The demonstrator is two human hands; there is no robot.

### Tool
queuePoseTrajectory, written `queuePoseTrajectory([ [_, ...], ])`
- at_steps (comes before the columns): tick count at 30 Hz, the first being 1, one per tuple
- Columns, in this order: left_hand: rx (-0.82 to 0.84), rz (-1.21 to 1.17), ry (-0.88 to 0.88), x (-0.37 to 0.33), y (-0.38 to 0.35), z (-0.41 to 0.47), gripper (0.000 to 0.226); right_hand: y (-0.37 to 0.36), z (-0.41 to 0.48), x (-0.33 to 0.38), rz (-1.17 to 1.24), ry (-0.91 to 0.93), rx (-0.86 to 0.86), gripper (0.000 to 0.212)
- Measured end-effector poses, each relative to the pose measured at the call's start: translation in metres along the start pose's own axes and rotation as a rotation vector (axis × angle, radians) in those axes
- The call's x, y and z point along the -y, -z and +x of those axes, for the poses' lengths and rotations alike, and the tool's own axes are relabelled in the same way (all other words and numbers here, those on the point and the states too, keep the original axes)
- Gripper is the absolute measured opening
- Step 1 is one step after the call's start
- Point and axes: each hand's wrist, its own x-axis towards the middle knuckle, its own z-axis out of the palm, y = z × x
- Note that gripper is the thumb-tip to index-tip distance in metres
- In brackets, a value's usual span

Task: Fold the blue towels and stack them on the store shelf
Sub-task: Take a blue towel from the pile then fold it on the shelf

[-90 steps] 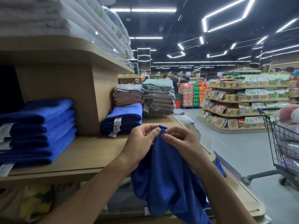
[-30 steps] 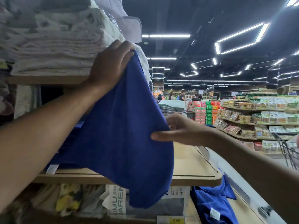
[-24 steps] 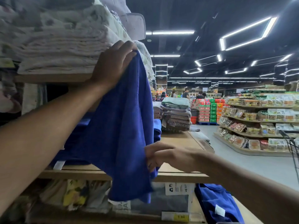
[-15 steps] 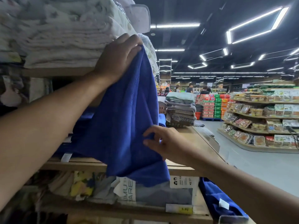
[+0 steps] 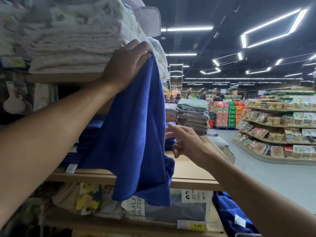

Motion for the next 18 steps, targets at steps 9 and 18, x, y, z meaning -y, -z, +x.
queuePoseTrajectory([
  [9,0.009,0.033,-0.012,-0.001,0.000,-0.001,0.028,0.003,0.007,0.009,-0.067,-0.016,-0.080,0.013],
  [18,0.019,0.096,-0.026,-0.003,-0.003,-0.001,0.028,0.032,0.016,0.014,-0.684,0.093,-0.309,0.036],
])
